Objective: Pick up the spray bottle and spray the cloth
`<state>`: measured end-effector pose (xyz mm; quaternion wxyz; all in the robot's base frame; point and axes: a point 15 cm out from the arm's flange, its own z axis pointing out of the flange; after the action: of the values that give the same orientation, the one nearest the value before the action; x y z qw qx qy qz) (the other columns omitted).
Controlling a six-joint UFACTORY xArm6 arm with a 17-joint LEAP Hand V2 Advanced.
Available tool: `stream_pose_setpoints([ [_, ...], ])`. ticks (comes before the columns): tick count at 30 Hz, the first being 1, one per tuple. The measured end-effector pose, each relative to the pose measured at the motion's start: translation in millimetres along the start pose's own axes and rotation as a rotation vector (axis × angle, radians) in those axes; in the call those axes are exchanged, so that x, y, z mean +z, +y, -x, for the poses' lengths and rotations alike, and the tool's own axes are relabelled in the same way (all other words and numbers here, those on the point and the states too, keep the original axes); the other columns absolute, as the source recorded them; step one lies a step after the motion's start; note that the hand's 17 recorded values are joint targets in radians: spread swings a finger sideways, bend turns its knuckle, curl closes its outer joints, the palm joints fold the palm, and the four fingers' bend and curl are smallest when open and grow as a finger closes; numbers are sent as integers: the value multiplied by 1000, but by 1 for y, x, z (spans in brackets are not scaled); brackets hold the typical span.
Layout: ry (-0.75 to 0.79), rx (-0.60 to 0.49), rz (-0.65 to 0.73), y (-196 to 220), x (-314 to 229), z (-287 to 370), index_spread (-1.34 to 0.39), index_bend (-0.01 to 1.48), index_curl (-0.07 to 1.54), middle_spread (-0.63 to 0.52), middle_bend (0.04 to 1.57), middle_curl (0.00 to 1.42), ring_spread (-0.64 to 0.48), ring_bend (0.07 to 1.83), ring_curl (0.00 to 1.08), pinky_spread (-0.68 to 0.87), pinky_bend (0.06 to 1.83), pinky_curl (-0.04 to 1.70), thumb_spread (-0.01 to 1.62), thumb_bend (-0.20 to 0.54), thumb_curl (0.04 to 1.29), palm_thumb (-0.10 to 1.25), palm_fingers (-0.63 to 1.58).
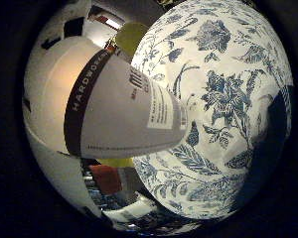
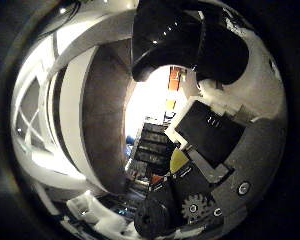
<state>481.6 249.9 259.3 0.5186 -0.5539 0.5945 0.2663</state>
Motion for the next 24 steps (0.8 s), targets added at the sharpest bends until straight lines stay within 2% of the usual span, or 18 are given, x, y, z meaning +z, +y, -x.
stream_pose_setpoints([
  [3,-23,5,23,5,4,3,-346,402,783,-169,1042,624,-240,1304,697,-356,1133,1030,595,-39,762,885,629],
  [4,-29,4,32,7,5,4,-353,323,767,-178,987,627,-240,1303,695,-382,1130,1004,652,-30,744,882,498],
  [6,-30,-2,50,11,5,4,-370,291,745,-176,924,621,-232,1275,691,-376,1046,982,778,-28,710,857,322],
  [8,-20,-12,67,13,5,3,-373,260,680,-154,856,602,-219,1184,652,-301,881,936,910,-29,655,819,135],
  [10,-12,-36,80,12,5,6,-366,256,628,-106,750,558,-168,1042,600,-145,766,891,954,-36,607,783,-30],
  [13,2,-58,99,13,3,5,-323,226,547,-12,591,480,-50,801,497,168,634,778,998,-38,529,702,-52],
  [17,24,-65,100,7,-6,-1,-275,176,474,59,467,418,82,637,414,375,546,649,1013,-31,467,661,-1],
  [24,62,-56,78,-13,-37,-14,-240,156,375,93,376,376,155,556,354,444,495,520,1015,-27,411,646,57],
])
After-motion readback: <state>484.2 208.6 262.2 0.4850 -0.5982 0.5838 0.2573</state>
